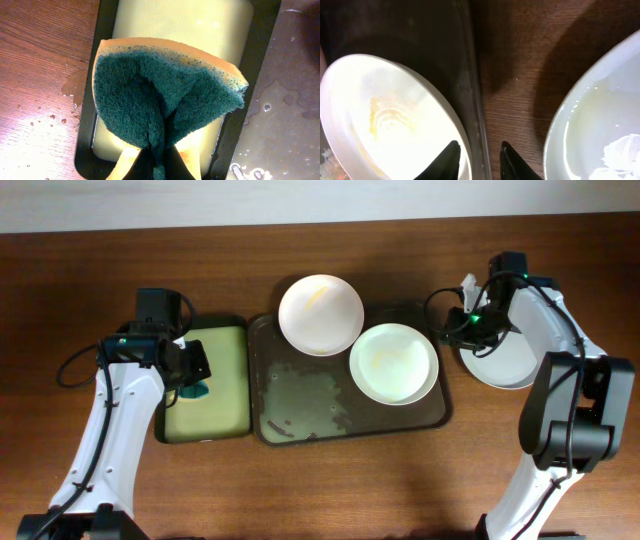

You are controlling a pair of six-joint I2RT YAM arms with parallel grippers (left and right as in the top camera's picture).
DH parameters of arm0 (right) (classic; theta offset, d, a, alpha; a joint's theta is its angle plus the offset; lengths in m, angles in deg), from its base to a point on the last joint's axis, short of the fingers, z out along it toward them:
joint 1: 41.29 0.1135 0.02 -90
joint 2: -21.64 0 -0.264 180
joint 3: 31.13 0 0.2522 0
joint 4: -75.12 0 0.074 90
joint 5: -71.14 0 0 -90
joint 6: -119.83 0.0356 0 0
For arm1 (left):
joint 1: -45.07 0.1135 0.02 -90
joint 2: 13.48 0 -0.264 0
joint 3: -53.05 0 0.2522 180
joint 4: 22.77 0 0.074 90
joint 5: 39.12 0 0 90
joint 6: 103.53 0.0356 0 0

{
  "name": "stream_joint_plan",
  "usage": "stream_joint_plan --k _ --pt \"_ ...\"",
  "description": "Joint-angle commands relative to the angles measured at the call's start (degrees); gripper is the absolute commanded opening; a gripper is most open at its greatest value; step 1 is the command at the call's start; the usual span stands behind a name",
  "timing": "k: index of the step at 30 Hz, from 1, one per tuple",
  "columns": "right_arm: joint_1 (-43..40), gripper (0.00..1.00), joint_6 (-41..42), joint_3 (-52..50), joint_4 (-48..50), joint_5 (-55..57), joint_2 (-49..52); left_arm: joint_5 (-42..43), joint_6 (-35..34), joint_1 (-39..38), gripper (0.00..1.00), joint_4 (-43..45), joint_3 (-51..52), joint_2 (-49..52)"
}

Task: Clean dirty plates on tray and stack at the side
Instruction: 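Release the plate and move the right gripper back to the tray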

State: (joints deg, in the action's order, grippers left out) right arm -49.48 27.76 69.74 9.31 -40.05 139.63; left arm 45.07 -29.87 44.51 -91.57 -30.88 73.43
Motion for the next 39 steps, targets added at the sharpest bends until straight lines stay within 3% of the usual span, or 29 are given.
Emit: stream_joint_plan --k 1,5,9,16,19,21,22,26,30,33,35,37,39 --pt "-5.3 0.04 1.5 1.1 0.3 -4.0 0.0 0.4 -0.6 0.0 0.03 0.1 -0.1 0.3" --pt "-11.7 0.04 4.5 0.1 0.7 1.8 0.4 0.4 -0.6 0.0 0.04 0.1 -0.1 0.3" --pt "-8.7 0.09 5.4 -7.2 7.4 2.4 0.6 0.4 -0.6 0.0 0.04 0.1 -0.1 0.3" --pt "-3.4 0.12 6.0 -5.9 3.9 2.1 0.5 0.4 -0.6 0.0 0.04 -0.1 -0.1 0.3" --pt "-3.4 0.22 5.9 7.8 -11.4 -1.4 0.2 0.4 -0.6 0.0 0.04 0.1 -0.1 0.3" --pt "-0.9 0.37 5.3 14.6 -16.6 -4.1 0.1 0.4 -0.6 0.0 0.04 0.1 -0.1 0.3" --pt "2.2 0.50 5.3 15.5 -15.6 -3.8 0.1 0.4 -0.6 0.0 0.04 0.1 -0.1 0.3" --pt "15.1 0.55 5.4 12.8 -1.9 4.6 1.8 0.4 -0.6 0.0 0.04 0.1 -0.1 0.3" --pt "21.8 0.54 6.0 12.3 7.4 7.1 6.4 0.4 -0.6 0.0 0.05 0.1 -0.1 0.3" --pt "22.4 0.54 10.1 12.3 11.4 8.4 10.8 0.4 -0.6 0.0 0.05 0.1 -0.1 0.3" --pt "22.5 0.45 10.2 12.3 12.3 8.0 11.1 0.4 -0.6 0.0 0.05 0.1 -0.1 0.3" --pt "23.1 0.28 10.9 12.3 11.2 6.3 11.1 0.4 -0.6 0.0 0.06 0.1 -0.1 0.3" --pt "23.3 0.27 13.6 10.6 12.0 6.4 11.1 0.4 -0.6 0.0 0.06 0.1 -0.1 0.3"
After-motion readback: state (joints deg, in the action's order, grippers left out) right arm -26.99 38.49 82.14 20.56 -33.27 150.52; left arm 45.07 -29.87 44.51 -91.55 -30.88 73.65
